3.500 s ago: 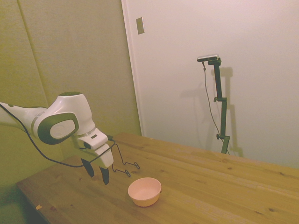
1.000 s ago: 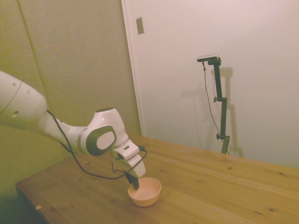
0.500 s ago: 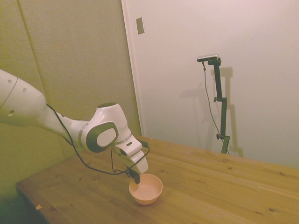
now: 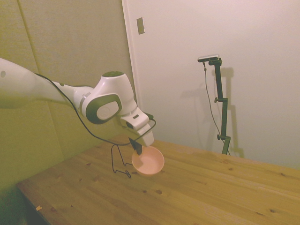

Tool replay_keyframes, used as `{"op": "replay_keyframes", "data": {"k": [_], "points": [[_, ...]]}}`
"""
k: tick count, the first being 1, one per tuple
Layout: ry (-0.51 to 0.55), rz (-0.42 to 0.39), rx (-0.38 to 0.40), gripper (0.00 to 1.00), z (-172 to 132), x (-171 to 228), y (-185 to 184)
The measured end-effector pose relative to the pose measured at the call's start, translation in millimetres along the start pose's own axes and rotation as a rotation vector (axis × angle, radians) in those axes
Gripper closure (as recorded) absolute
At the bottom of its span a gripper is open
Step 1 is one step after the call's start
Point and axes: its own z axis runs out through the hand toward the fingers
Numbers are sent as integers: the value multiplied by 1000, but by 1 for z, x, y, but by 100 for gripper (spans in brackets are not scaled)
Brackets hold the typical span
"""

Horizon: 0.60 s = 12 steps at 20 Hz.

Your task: Load the bowl

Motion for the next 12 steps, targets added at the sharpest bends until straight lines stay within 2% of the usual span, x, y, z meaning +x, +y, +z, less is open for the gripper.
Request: {"op": "replay_keyframes", "data": {"k": [1,3,12], "points": [[-15,-38,25,100,-7,-12,-29],[-37,-41,50,100,-6,-13,-30],[-303,-151,311,100,37,-46,-45]]}}
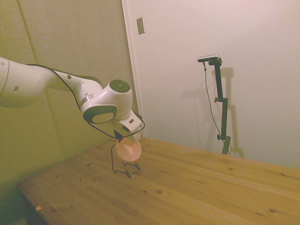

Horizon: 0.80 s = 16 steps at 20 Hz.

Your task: Load the bowl

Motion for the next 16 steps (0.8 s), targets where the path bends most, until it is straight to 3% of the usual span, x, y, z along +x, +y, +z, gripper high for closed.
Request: {"op": "replay_keyframes", "data": {"k": [6,16], "points": [[-73,-27,27,100,15,7,8],[-183,-56,185,100,31,19,27]]}}
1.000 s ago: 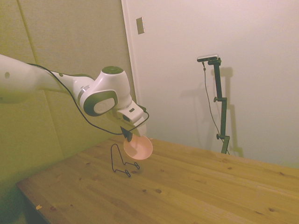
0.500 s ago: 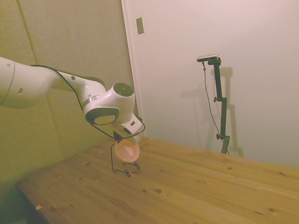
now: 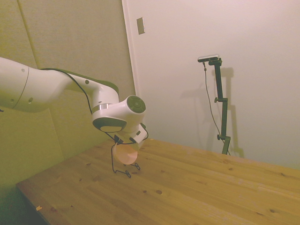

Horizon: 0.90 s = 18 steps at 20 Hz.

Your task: Load the bowl

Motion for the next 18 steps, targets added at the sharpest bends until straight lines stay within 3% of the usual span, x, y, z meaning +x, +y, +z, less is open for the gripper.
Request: {"op": "replay_keyframes", "data": {"k": [12,18], "points": [[-39,-8,112,100,20,0,20],[-61,-1,119,100,29,7,29]]}}
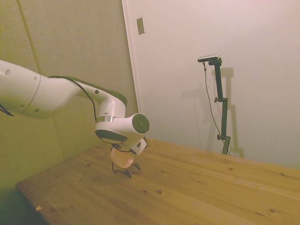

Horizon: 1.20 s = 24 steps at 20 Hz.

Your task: Load the bowl

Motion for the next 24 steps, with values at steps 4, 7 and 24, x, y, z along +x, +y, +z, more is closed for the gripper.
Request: {"op": "replay_keyframes", "data": {"k": [4,7,24], "points": [[-1,4,-3,100,2,3,4],[-3,7,-5,100,3,4,6],[-14,5,4,0,0,6,4]]}}
